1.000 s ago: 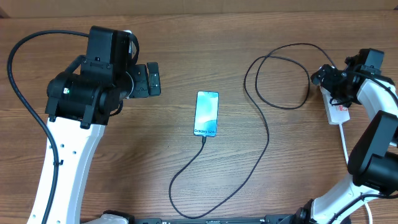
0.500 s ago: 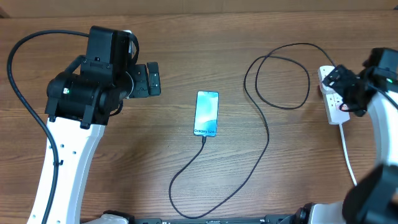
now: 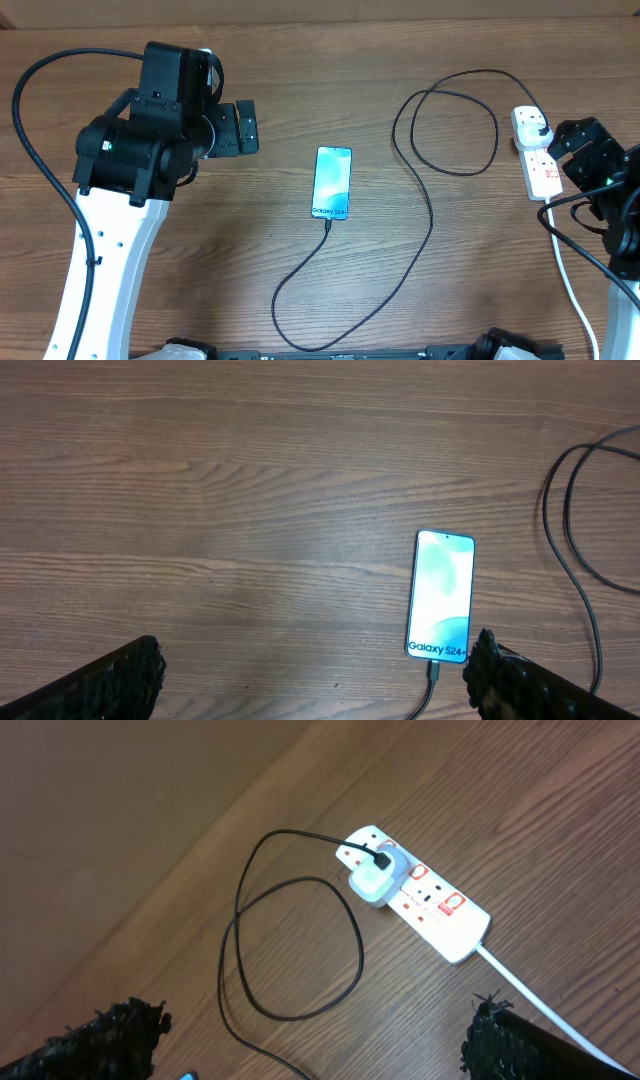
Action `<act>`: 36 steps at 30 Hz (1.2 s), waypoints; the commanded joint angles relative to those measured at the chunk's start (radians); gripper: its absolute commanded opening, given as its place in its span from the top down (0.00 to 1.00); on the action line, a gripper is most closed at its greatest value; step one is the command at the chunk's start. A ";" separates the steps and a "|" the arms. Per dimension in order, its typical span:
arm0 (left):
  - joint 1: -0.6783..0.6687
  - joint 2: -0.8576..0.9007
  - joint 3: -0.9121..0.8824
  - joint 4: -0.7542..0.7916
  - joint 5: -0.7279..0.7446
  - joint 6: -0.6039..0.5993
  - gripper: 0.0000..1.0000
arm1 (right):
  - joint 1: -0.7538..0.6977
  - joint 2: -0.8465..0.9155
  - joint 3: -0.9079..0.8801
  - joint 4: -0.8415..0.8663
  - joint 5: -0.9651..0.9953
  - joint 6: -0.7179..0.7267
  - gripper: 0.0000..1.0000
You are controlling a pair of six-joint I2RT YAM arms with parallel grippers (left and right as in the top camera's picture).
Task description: Plug charger to phone and switch on socket
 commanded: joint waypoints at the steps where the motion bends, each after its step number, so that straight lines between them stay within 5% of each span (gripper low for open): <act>1: -0.008 0.004 0.008 0.000 -0.006 0.019 0.00 | 0.005 0.012 0.004 0.001 0.013 0.004 0.00; 30: -0.008 0.004 0.008 0.000 -0.006 0.018 0.00 | 0.005 0.033 0.003 0.001 0.013 0.004 0.00; 36: -0.007 0.007 0.008 -0.010 -0.098 0.097 0.01 | 0.005 0.033 0.003 0.001 0.013 0.004 0.00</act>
